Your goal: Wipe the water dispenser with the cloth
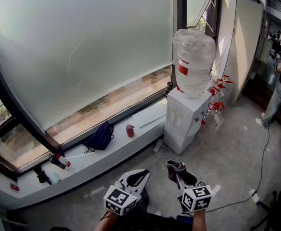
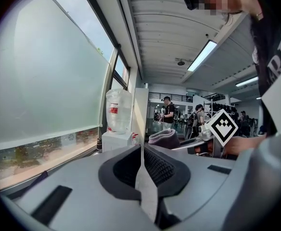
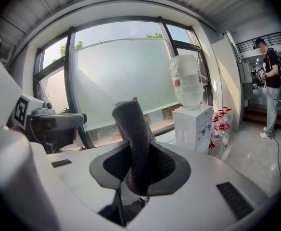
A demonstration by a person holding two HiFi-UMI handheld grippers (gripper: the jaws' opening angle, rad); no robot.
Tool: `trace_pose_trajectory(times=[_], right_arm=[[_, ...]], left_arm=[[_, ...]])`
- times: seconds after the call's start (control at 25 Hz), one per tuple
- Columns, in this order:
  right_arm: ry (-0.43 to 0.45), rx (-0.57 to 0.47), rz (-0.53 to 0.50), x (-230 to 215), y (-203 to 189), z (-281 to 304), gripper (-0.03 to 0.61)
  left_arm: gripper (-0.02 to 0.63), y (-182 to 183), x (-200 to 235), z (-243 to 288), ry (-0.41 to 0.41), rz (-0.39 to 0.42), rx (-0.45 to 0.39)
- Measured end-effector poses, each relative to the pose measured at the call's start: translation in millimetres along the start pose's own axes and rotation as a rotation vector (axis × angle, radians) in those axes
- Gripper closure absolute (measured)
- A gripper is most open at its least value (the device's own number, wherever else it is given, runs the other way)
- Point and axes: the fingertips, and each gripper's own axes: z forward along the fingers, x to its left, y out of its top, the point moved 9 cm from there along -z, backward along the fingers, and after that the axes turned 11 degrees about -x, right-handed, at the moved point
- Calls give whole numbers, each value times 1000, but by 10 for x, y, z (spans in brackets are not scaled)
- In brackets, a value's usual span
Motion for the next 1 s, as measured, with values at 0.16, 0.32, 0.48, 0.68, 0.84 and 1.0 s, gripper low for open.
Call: trace_pose_trajectory(times=[0.16,0.32,0.48,0.68,0.84,1.0], right_arm=[[-20,19,12,-80,22,330,477],[-49,44,15,-166,75,785,477],[-86,41,23,-213,237,1382,477],[-143,30,41,-258,429,2054,477],[-207,22,51,-306,496,2496,476],[-248,16,57,-316,556,2807,476]], left_arm=[[583,-48,331,241,-19,-16,17],[583,-81,790,573,-49,-25,29],[583,3,1376,964,-103,-12,34],[583,90,2097,1384,-154,-8,33],[583,40,2578,1641,-194,3,47],[583,-21,2885,1820,-239,-10,58]])
